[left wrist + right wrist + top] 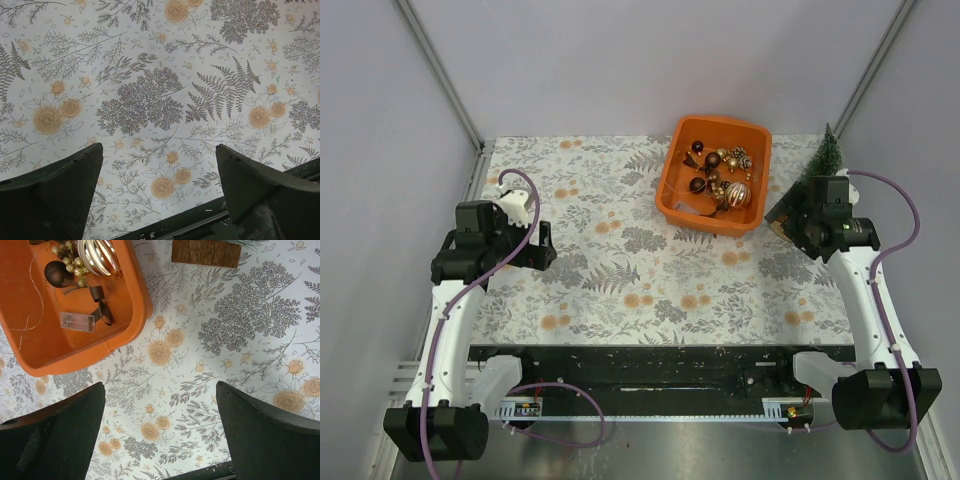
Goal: Decorate the small christmas tree
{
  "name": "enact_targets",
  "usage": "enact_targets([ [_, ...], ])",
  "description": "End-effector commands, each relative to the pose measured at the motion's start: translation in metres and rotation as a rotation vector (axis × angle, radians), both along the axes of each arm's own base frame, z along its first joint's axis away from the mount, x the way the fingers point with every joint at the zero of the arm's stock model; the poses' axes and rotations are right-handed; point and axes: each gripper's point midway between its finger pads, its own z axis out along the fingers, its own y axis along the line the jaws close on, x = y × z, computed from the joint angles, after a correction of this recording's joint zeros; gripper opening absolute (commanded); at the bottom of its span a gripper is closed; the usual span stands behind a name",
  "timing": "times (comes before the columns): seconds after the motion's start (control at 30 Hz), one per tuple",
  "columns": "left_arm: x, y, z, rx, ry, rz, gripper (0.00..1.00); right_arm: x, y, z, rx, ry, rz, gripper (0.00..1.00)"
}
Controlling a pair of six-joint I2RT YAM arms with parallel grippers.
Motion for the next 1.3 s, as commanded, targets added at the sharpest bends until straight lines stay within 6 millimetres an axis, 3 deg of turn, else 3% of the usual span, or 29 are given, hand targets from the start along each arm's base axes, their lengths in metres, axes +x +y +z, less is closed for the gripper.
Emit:
enact_targets([
  [0.0, 0.008, 0.003, 0.007, 0.002, -0.040, 0.021, 0.99, 0.012, -0.008, 0.001, -0.037, -0.029, -0.016, 0.99],
  [0.4, 0.003, -0.007, 0.001, -0.041, 0.056, -0.024, 0.99, 0.052, -0.011, -0.021, -0.082, 0.029, 0.005, 0.99],
  [0.7, 0.000, -0.008, -0.002, -0.040, 0.055, -0.030, 0.99, 0.062, -0.009, -0.038, -0.106, 0.035, 0.007, 0.99],
  [0.93, -0.002, -0.006, -0.002, -0.030, 0.054, -0.028, 0.99, 0.084, 0.002, -0.047, -0.124, 0.030, 0.019, 0.95],
  [1.27, -0.010, 0.001, -0.005, 0.007, 0.065, -0.006, 0.99, 0.118, 0.034, -0.094, -0.162, 0.104, 0.057, 0.78],
])
